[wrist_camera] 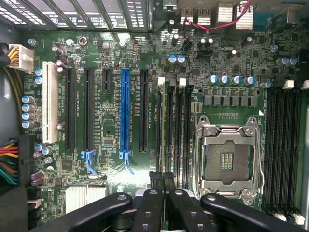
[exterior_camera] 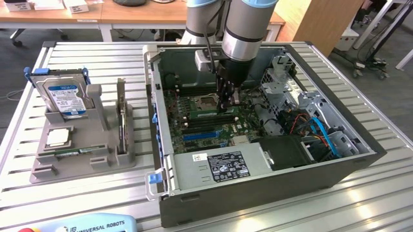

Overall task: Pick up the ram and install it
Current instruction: 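Insert the ram into the slot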

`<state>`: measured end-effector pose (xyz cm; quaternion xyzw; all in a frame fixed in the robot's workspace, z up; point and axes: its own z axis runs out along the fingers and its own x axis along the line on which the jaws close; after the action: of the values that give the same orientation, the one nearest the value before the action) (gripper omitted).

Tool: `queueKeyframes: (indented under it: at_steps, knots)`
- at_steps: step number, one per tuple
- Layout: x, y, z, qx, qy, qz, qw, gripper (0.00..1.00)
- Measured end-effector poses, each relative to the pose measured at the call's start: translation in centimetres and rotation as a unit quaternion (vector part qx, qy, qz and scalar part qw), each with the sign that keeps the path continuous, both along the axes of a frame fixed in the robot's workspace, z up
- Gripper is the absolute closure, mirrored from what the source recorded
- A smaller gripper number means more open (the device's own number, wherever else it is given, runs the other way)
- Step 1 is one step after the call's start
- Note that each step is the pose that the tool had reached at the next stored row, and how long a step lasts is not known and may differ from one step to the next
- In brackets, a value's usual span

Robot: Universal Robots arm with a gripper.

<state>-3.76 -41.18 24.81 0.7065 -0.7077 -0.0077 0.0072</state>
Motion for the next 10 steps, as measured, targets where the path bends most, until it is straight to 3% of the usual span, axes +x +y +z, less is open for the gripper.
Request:
queueKeyframes:
  at_steps: [10]
  knots:
    - [0.0,-0.01,-0.59,-0.0002,0.0001,0.0,1.0,0.89]
